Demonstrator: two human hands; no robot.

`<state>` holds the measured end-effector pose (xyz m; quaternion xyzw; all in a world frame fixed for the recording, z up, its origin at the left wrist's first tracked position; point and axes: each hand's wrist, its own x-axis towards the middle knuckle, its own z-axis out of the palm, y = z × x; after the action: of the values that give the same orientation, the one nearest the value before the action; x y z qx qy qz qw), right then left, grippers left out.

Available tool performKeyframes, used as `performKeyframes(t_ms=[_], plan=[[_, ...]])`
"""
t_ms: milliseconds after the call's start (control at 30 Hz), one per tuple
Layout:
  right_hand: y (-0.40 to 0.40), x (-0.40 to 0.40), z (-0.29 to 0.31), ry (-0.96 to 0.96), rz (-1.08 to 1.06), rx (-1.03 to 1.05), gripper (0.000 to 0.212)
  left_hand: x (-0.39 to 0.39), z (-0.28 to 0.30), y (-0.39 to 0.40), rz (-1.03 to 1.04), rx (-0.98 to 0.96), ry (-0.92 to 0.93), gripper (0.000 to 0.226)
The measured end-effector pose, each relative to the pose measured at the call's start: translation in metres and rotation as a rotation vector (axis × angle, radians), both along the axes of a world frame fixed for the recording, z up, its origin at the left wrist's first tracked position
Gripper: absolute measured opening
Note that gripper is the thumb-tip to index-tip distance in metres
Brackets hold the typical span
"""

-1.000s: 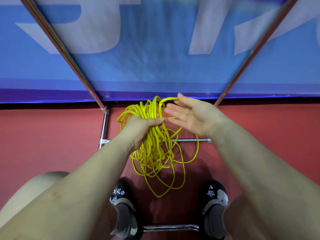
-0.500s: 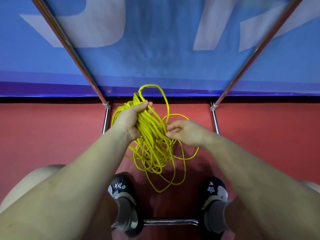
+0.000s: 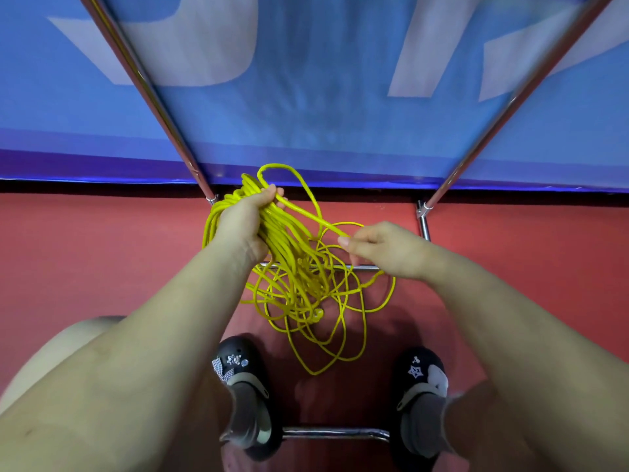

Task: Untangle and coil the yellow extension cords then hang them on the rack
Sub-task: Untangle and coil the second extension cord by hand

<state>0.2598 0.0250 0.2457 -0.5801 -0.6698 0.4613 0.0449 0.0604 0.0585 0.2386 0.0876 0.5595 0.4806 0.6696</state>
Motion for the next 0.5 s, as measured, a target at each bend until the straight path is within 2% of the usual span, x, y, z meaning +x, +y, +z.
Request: performKeyframes(t_ms=[100, 200, 267, 300, 400, 500], plan=[[-0.004, 0.008, -0.005, -0.058, 0.029, -0.166, 0.033, -0.007, -0.003, 0.001, 0.040, -0.007, 0.021, 0.012], [-0.003, 0.014, -0.011, -0.165, 0.032, -0.111, 0.028, -0.010, -0.007, 0.000, 0.018, -0.013, 0.060, 0.011], [-0.003, 0.016, -0.008, -0.221, 0.065, -0.049, 0.012, -0.012, -0.009, 0.000, 0.022, -0.022, 0.056, 0.013], [-0.002, 0.017, -0.007, -0.207, 0.067, -0.037, 0.004, -0.013, -0.009, 0.000, 0.036, -0.027, 0.042, 0.014], [-0.002, 0.020, -0.003, -0.079, 0.013, -0.024, 0.019, -0.020, -0.010, 0.003, 0.071, -0.029, -0.012, 0.017], [0.000, 0.017, 0.004, 0.135, -0.074, -0.032, 0.019, -0.022, -0.013, 0.006, 0.064, -0.009, -0.032, 0.012]])
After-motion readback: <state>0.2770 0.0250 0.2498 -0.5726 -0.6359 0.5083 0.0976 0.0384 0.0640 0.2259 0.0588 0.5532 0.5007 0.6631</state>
